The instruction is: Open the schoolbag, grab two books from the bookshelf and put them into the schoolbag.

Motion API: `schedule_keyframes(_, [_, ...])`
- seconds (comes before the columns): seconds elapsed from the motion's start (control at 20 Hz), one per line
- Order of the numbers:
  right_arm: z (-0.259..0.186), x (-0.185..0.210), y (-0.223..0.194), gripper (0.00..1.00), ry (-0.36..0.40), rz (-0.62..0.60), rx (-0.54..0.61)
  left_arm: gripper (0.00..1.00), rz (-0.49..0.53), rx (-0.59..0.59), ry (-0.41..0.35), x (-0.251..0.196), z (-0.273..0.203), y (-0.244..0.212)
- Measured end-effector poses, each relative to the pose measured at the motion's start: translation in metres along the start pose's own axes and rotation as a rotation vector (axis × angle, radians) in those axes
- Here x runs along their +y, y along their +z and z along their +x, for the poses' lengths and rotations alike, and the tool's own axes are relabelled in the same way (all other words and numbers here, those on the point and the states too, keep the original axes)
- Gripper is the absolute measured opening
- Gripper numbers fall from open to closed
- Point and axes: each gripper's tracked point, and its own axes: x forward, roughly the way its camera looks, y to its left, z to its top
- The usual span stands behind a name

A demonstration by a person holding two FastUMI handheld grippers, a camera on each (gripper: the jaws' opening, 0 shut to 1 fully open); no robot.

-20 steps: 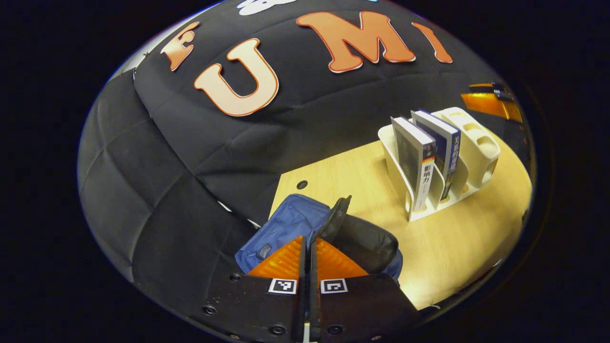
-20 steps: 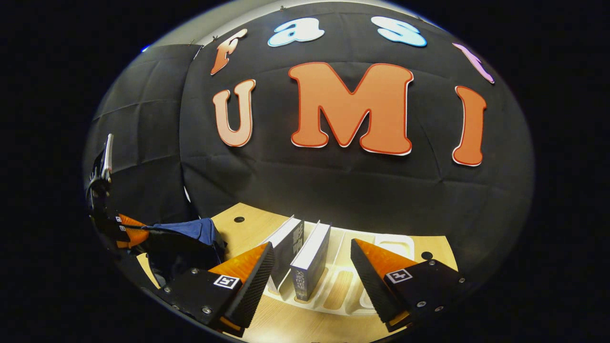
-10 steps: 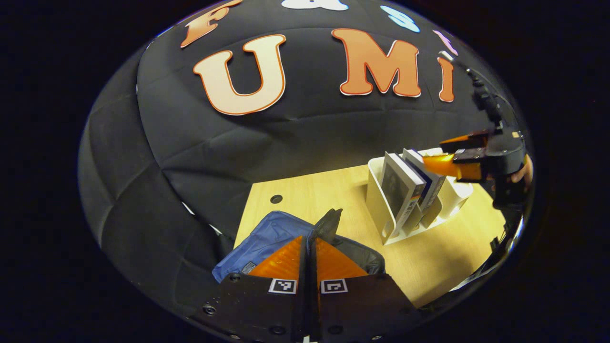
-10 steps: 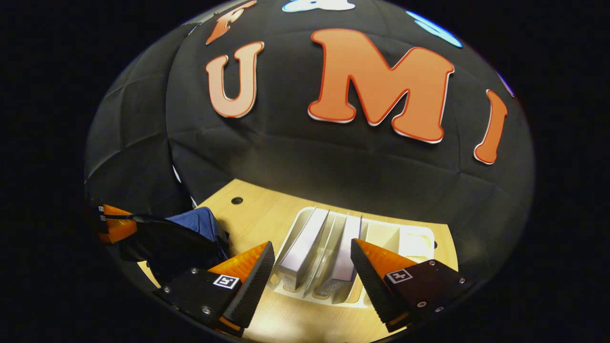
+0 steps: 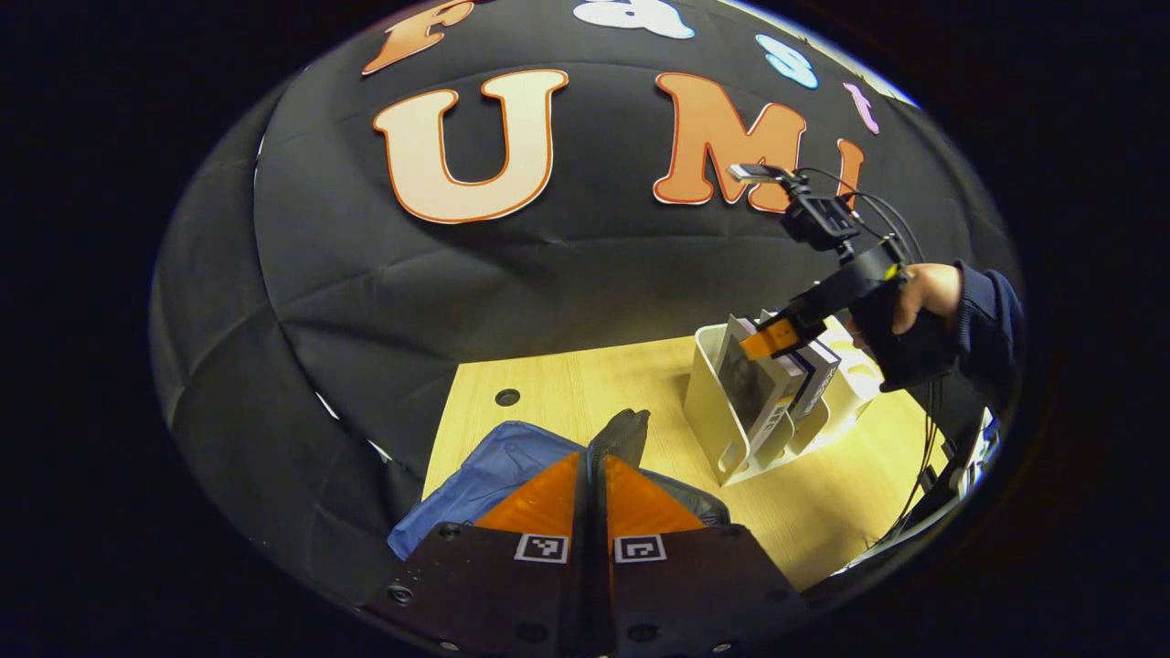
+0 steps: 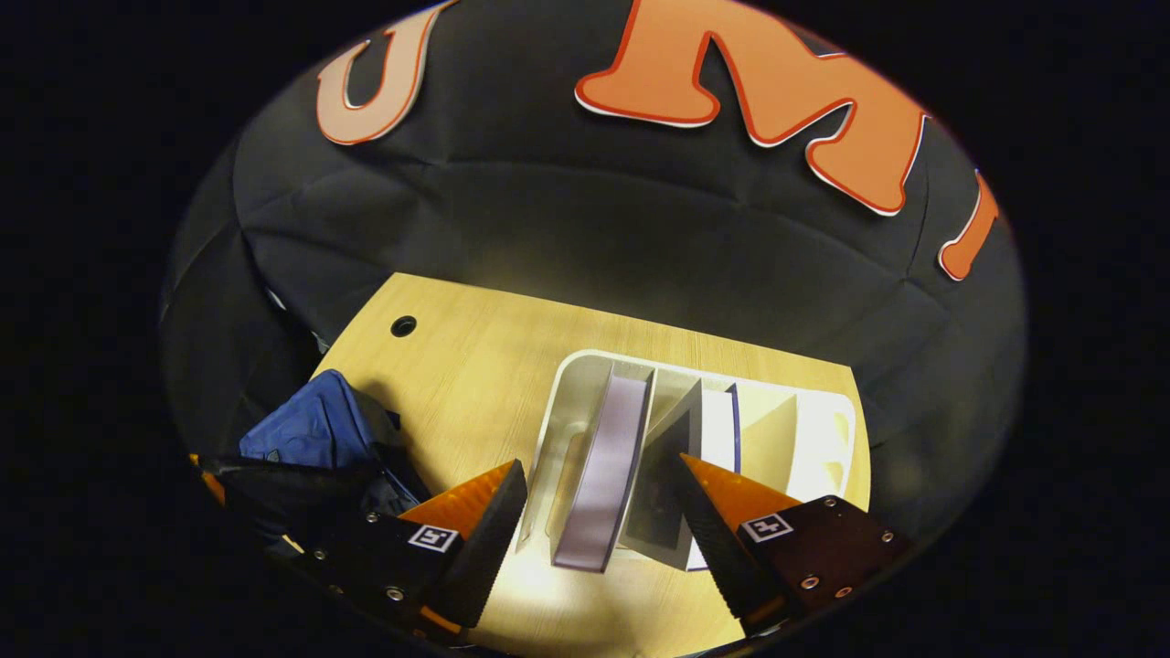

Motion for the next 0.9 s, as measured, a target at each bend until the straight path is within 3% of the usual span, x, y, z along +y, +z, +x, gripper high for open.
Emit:
schedule_keyframes(0.1, [0.017, 0.0, -0.005, 0.96, -0.025, 0.014, 0.075, 0.0, -0.006, -0.005, -0.016, 0.0, 0.001, -0.001])
schedule_keyframes(0.2, [0.034, 0.007, -0.013, 0.93, -0.032, 0.048, 0.152, 0.04, -0.018, -0.006, -0.029, 0.001, 0.004, -0.003])
schedule_keyframes(0.35, [0.053, 0.005, -0.031, 0.78, -0.059, 0.049, 0.266, 0.05, -0.038, -0.006, -0.041, 0.001, 0.005, -0.005])
schedule_keyframes(0.5, [0.064, 0.0, -0.035, 0.65, -0.083, 0.08, 0.305, 0.04, -0.038, -0.004, -0.057, -0.002, 0.004, -0.007])
schedule_keyframes(0.6, [0.07, 0.005, -0.043, 0.52, -0.06, 0.104, 0.343, 0.04, -0.039, -0.002, -0.064, -0.006, 0.003, -0.007])
schedule_keyframes(0.9, [0.059, 0.019, -0.052, 0.42, 0.002, 0.114, 0.407, 0.05, -0.046, 0.005, -0.074, -0.006, 0.005, -0.01])
